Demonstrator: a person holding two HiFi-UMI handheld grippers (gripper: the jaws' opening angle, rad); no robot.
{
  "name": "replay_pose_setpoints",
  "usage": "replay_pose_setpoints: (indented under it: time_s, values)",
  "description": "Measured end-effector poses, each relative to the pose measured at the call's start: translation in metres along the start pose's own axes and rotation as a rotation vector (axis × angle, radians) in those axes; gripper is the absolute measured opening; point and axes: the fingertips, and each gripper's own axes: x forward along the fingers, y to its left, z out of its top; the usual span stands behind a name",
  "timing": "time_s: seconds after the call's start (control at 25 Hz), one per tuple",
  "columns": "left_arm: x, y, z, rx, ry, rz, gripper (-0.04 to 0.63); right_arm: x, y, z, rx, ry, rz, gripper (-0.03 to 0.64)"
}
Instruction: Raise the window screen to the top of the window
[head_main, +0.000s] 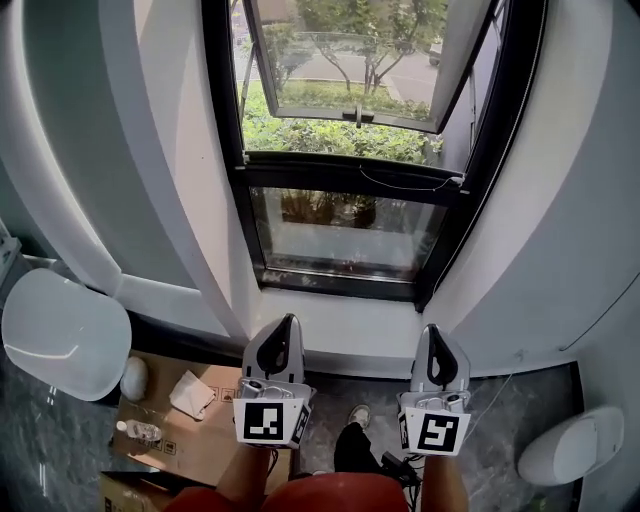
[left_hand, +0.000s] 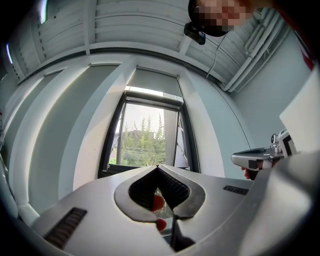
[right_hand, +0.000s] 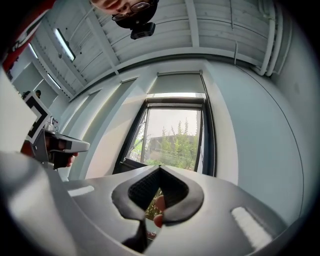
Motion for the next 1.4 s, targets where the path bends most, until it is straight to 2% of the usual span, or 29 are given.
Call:
replay_pose_setpoints:
  time_s: [0.4, 0.68, 0.92, 1.16, 1.4]
  values:
    - [0.115, -0.014, -0.018, 0.057, 0.028, 0.015, 0.006, 0.095, -0.066, -0.044, 0.047, 0.008, -0.005, 0.011]
    - [0.198, -0.024, -0.022, 0.114, 0.009, 0.053, 0.006, 0.165, -0.118, -0.076, 0.066, -0.008, -0.016, 0.011]
    - [0.254, -0.041, -0.027, 0.149, -0.003, 0.057, 0.006, 0.203, -0.154, -0.098, 0.105, -0.016, -0.018, 0.011]
    - [0.280, -0.044, -0.040, 0.163, 0.022, 0.046, 0.006, 0.228, -0.160, -0.112, 0.125, -0.004, -0.002, 0.011]
    - [0.303, -0.025, -0.055, 0.185, 0.053, 0.041, 0.006, 0.259, -0.145, -0.121, 0.103, 0.004, 0.018, 0.011]
